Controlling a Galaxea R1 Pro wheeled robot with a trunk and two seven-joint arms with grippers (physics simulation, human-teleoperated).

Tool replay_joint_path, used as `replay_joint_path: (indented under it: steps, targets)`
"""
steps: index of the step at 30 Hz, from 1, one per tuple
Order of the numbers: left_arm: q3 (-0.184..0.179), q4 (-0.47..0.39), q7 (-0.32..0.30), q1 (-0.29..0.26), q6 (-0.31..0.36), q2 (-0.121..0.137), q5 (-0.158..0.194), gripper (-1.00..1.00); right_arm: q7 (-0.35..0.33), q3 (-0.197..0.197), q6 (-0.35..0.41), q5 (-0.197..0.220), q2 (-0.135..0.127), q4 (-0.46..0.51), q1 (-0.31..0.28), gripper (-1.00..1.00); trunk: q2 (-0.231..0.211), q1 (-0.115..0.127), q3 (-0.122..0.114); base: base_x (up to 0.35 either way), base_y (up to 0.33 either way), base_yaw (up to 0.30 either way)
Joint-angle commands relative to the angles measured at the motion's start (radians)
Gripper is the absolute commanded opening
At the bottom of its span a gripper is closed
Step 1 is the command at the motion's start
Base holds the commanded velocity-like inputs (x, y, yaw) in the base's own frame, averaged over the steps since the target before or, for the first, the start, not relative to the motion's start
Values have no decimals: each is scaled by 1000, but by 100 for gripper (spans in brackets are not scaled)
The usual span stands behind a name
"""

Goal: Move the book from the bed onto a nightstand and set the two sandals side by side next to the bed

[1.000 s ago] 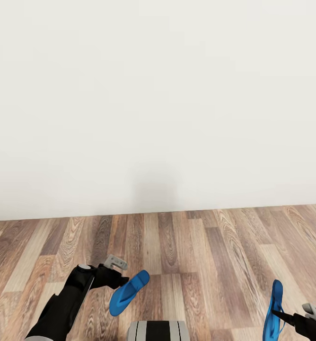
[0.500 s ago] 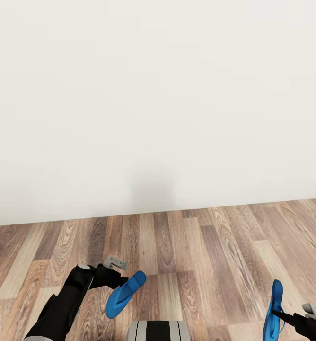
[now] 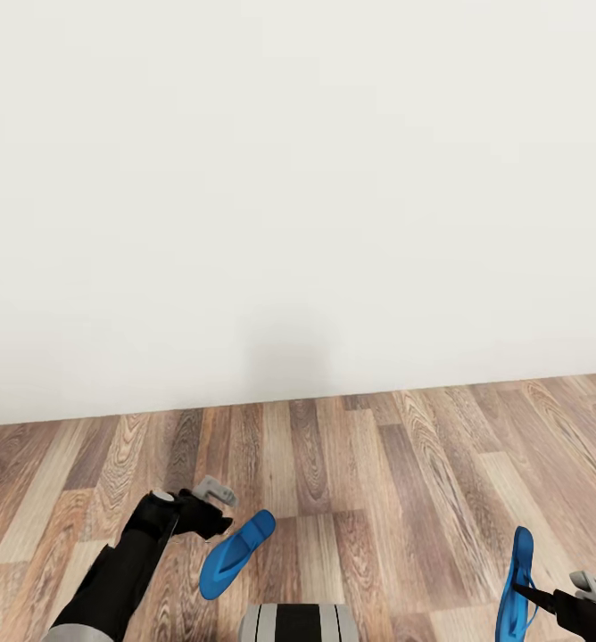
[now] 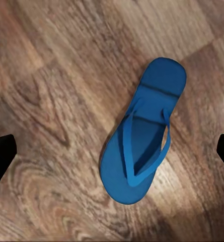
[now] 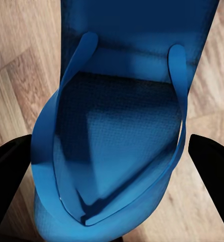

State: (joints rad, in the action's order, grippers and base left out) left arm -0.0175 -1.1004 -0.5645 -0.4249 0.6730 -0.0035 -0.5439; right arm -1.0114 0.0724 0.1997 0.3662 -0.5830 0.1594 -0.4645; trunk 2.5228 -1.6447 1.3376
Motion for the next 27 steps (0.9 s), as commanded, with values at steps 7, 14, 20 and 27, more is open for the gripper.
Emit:
replay_joint_path:
  steps: [7,14,20,27]
  targets:
    - [1,-4,-14,-61,67,-31,-132,100,-3,7,10,-1,0,0,0,-100,0,0,1,0,0,0]
    - [-5,-2,-48,-67,78,-49,-145,100,-3,7,11,-1,0,0,0,-100,0,0,1,0,0,0]
    - [-94,2,-118,-68,79,-53,-146,100,-3,7,10,-1,0,0,0,-100,0,0,1,0,0,0]
    - [-176,8,-138,-68,79,-53,-143,100,-3,7,10,-1,0,0,0,-100,0,0,1,0,0,0]
